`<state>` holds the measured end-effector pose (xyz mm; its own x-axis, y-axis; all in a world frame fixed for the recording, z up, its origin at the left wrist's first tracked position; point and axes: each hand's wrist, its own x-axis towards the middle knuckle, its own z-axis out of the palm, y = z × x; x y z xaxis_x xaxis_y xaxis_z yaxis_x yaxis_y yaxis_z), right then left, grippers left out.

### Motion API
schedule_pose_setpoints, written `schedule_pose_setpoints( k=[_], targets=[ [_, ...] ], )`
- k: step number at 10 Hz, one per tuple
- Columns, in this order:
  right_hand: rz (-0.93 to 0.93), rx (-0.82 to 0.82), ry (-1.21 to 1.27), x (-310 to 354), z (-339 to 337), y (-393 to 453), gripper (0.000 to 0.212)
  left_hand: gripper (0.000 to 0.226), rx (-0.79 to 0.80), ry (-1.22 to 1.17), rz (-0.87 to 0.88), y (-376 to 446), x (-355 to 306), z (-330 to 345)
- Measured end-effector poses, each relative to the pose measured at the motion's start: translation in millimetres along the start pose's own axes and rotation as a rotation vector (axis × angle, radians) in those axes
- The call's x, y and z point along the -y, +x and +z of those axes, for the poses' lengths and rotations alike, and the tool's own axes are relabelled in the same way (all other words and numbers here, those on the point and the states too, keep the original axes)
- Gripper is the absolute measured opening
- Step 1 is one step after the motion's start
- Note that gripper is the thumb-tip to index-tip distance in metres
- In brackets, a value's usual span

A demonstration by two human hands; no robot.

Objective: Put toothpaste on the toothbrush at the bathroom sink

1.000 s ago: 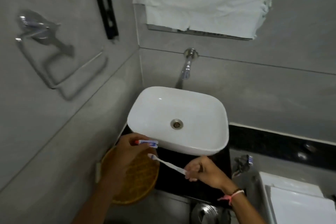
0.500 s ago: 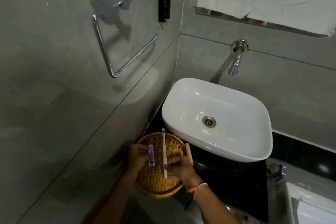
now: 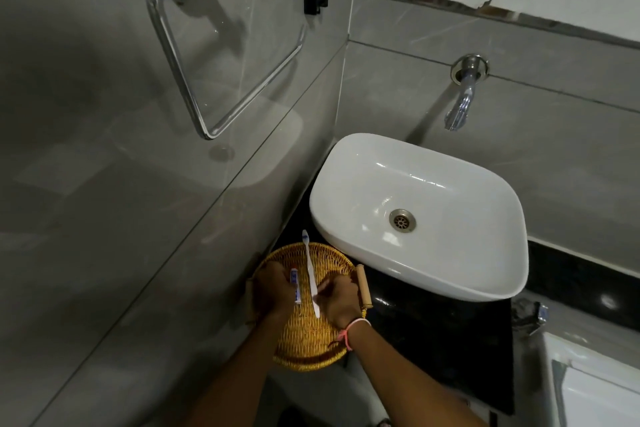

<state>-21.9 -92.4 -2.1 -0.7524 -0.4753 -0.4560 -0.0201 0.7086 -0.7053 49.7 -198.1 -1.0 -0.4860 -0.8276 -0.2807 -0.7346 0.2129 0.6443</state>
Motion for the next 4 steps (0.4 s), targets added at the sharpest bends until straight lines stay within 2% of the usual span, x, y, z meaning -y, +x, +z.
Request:
schedule_pose_setpoints(
  k=[1, 2, 3, 4],
  targets=[
    [-0.108, -0.051, -0.065, -1.7, 0.9, -2.7, 0.007, 0.022, -0.048, 0.012, 0.05, -4.4, 3.0, 0.4],
    [-0.179, -0.063, -0.145, 4.0, -4.2, -11.1, 0.006, 0.023, -0.058, 0.012, 0.112, -11.0, 3.1, -1.6],
    [-0.26, -0.066, -0.272, 9.1, -13.0, -19.7, 0.014, 0.02, -0.074, 0.059, 0.218, -16.4, 4.5, -5.4],
    [-0.354, -0.173, -0.324, 5.8, -26.0, -31.5, 0.024, 0.017, -0.156, 0.175, 0.379, -23.5, 6.9, -13.1]
  ],
)
